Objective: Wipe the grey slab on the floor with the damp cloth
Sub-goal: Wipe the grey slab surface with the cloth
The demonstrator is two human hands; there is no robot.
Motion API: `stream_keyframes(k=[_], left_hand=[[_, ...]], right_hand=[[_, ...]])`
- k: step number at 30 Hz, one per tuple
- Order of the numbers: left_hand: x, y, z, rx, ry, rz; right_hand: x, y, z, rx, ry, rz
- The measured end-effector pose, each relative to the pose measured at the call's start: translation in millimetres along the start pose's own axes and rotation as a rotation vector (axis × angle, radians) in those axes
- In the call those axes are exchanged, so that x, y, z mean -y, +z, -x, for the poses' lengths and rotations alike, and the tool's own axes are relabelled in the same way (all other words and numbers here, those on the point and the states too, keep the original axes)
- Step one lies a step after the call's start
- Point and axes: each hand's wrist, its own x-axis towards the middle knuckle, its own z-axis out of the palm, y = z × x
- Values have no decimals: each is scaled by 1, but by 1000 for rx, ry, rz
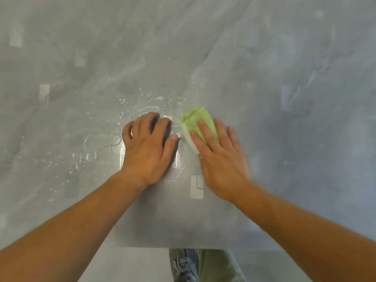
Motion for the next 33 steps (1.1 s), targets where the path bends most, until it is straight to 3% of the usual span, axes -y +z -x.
stream_keyframes(k=[2, 3, 8, 10, 16, 18, 22, 24, 29, 31, 33], left_hand=[[-4, -1, -9, -17, -17, 21], [-5, -1, -16, -18, -29, 25], [-12, -9, -73, 26, -59, -20], [-16, -15, -99, 31, -57, -41], [-19, -14, -129, 155, -92, -136], [-19, -12, -127, 166, -93, -142], [-16, -13, -126, 168, -75, -141], [-16, -13, -126, 171, -76, -137], [-22, -23, -134, 120, -85, -57], [-18, -28, -143, 82, -79, -32], [-11, -32, -157, 79, -95, -28]], right_hand=[[-18, -1, 10, 53, -199, 38], [-35, -4, 2, 41, -213, 43], [-109, -29, -75, -74, 339, -91], [-98, -30, -87, -111, 429, -108], [-69, -20, -46, 23, -99, -33], [-95, -26, -63, 10, -57, -9], [-133, -45, -123, -69, 337, -113], [-118, -46, -137, -86, 416, -126], [-81, -30, -102, 19, -84, 5], [-103, -34, -107, 30, -95, 8], [-128, -42, -131, -15, 63, -16]])
